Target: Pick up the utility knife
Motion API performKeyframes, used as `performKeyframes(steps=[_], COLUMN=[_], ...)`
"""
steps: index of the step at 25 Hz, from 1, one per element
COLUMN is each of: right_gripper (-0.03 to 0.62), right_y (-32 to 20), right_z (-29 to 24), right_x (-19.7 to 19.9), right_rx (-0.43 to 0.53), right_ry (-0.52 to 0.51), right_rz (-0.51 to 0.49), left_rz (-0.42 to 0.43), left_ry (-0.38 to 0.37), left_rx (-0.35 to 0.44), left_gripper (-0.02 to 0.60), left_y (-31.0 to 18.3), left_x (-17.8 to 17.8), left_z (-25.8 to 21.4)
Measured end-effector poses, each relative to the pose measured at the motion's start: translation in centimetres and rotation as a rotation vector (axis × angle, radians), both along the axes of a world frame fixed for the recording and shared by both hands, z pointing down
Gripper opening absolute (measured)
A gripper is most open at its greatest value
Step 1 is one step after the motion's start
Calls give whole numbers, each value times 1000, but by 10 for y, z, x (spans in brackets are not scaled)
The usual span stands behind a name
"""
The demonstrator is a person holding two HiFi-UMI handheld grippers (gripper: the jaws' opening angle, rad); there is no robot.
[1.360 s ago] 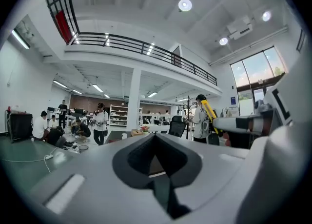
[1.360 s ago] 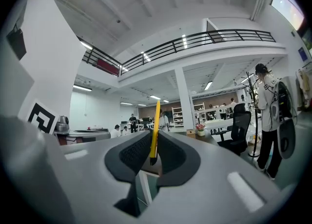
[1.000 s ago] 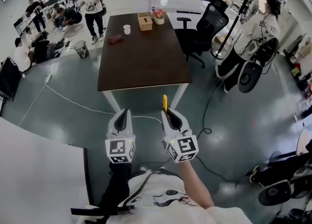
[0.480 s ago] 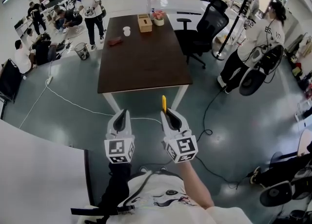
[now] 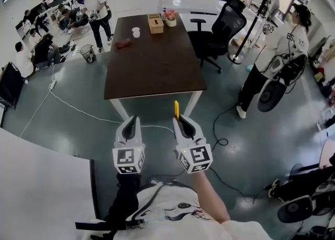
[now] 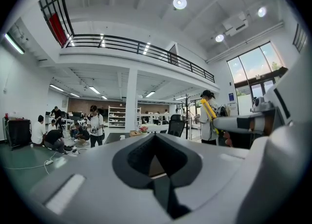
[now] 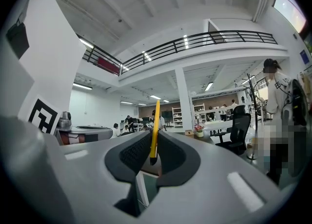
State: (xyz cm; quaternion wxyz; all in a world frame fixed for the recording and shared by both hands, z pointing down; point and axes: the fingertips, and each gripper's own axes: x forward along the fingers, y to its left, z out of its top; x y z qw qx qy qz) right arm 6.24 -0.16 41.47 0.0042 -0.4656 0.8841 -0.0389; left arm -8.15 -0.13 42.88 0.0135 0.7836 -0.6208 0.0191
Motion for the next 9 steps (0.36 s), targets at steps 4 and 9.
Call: performKeyframes(steps=[4, 9], right_gripper=[44, 44], right_y=[-3, -6], right_z=[-1, 0], right_x=[-2, 0], right_rx=[4, -3], right_ry=[-1, -2], right_rz=[-7, -8], left_rz=[-8, -8], left_ry=[-3, -6], left_rx=[-2, -4], left_gripper=[-3, -3], left_y=[-2, -4], left_x=[-2, 0], left_z=[0, 0])
